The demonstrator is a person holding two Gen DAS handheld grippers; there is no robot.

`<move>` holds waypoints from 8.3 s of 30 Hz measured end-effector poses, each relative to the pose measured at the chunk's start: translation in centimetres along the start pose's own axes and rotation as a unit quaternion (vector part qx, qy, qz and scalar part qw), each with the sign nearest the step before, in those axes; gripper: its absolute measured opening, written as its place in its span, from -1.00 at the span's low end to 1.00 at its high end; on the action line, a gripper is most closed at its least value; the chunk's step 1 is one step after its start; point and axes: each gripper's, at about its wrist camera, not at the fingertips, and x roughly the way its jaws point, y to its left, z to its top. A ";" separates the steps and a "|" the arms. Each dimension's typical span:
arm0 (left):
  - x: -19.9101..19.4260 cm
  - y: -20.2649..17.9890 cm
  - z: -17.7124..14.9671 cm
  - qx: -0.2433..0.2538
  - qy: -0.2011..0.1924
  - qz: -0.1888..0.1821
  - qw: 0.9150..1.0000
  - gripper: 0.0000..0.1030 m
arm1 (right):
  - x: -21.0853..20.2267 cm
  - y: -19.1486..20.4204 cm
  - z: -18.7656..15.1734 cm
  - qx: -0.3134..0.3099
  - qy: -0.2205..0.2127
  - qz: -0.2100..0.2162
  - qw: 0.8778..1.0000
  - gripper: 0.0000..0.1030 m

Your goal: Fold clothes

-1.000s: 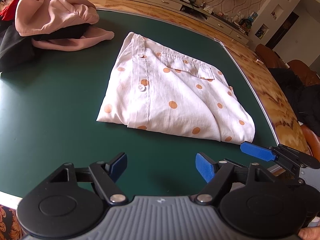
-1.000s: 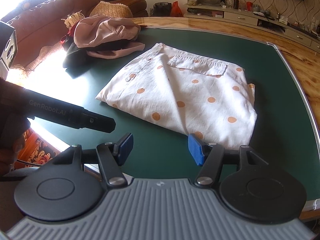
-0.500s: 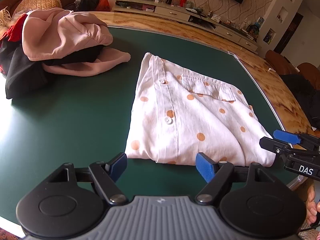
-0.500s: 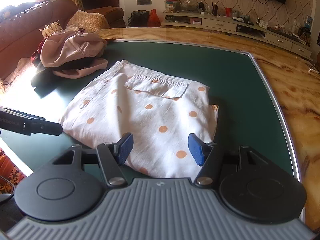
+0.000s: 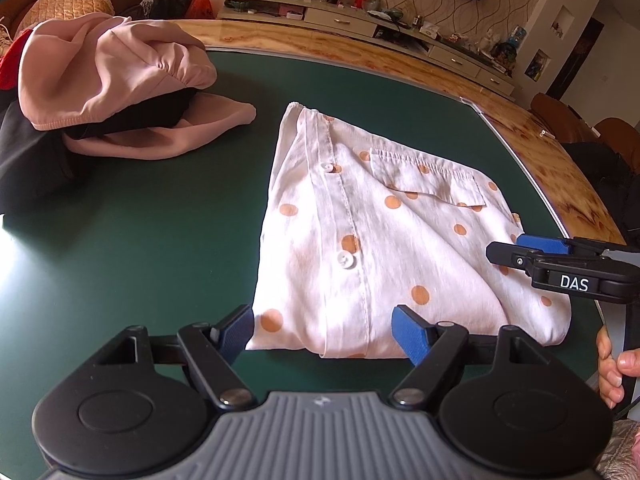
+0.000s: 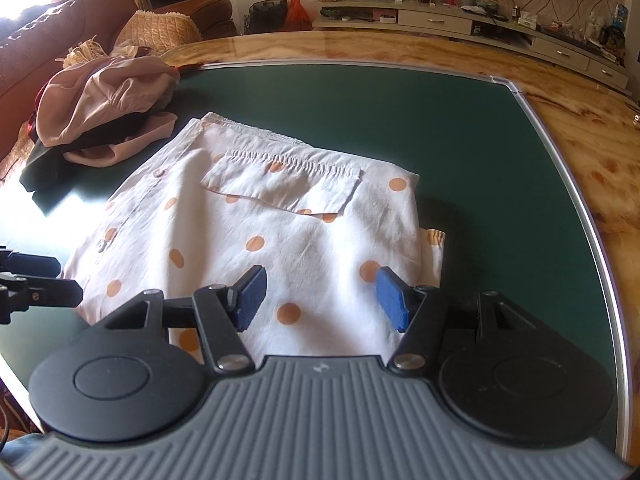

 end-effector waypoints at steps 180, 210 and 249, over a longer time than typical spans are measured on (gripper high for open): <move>1.9 -2.9 8.7 0.122 0.010 0.000 0.992 0.83 | -2.3 0.4 5.9 0.017 0.032 0.022 0.999 0.53; 7.9 -2.7 15.6 -0.040 0.026 0.111 0.993 0.98 | 5.3 0.9 12.0 0.141 0.092 -0.107 0.980 0.62; 8.8 -3.6 15.4 -0.008 0.068 0.133 0.989 0.99 | 6.5 0.3 11.6 0.143 0.113 -0.112 0.977 0.62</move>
